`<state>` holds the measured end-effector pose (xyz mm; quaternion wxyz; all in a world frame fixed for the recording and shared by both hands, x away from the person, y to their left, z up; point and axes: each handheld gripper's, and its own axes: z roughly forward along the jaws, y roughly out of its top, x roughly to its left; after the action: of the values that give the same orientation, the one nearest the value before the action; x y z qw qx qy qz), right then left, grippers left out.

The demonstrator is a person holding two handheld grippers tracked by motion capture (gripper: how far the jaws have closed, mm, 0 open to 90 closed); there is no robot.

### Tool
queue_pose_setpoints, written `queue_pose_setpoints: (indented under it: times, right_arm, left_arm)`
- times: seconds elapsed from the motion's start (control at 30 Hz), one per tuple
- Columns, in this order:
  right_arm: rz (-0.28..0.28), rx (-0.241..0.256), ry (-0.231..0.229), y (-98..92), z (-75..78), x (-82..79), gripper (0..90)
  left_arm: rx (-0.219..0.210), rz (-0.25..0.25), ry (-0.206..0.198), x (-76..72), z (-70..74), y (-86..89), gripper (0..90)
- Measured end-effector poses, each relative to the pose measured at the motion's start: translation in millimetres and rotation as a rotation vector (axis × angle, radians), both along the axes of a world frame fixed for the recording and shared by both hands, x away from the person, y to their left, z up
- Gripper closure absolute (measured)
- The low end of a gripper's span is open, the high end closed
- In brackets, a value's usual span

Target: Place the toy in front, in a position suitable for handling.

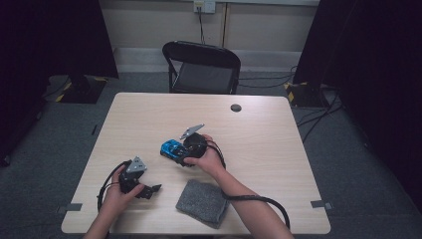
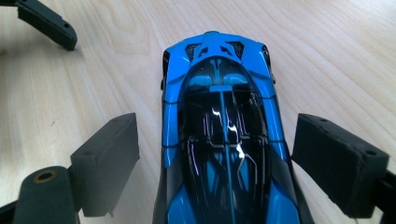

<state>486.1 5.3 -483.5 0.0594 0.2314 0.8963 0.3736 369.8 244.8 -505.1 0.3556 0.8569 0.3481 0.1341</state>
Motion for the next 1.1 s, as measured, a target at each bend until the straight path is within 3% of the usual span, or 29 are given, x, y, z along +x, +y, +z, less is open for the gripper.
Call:
queue_pose_setpoints:
  times: [0.23, 0.37, 0.57, 0.77, 0.83, 0.9, 1.1]
  right_arm:
    - [0.000, -0.016, 0.010, 7.4, -8.2, 2.2, 14.3]
    - [-0.005, 0.002, 0.021, 8.3, -10.5, 4.3, 14.1]
    - [-0.002, -0.045, 0.011, 12.1, -14.5, 4.3, 14.7]
    - [-0.019, -0.046, -0.016, 13.0, -16.4, 2.3, 16.9]
    - [-0.023, -0.046, -0.033, 12.6, -16.8, 1.5, 21.4]
    - [-0.031, -0.025, -0.032, 10.2, -17.1, 1.6, 24.7]
    - [-0.022, -0.040, -0.035, 10.7, -15.8, 1.7, 25.9]
  left_arm:
    - [0.000, 0.001, 0.000, 0.0, 0.0, 0.0, 0.0]
    - [0.000, 0.001, 0.000, 0.0, 0.0, 0.0, 0.0]
    - [0.000, 0.000, 0.000, 0.0, 0.0, 0.0, 0.0]
    - [0.000, 0.000, 0.000, 0.0, 0.0, 0.0, 0.0]
    - [0.000, 0.001, 0.000, 0.0, 0.0, 0.0, 0.0]
    - [0.000, 0.000, 0.000, 0.0, 0.0, 0.0, 0.0]
    - [0.001, -0.001, 0.000, 0.1, 0.0, 0.1, 0.0]
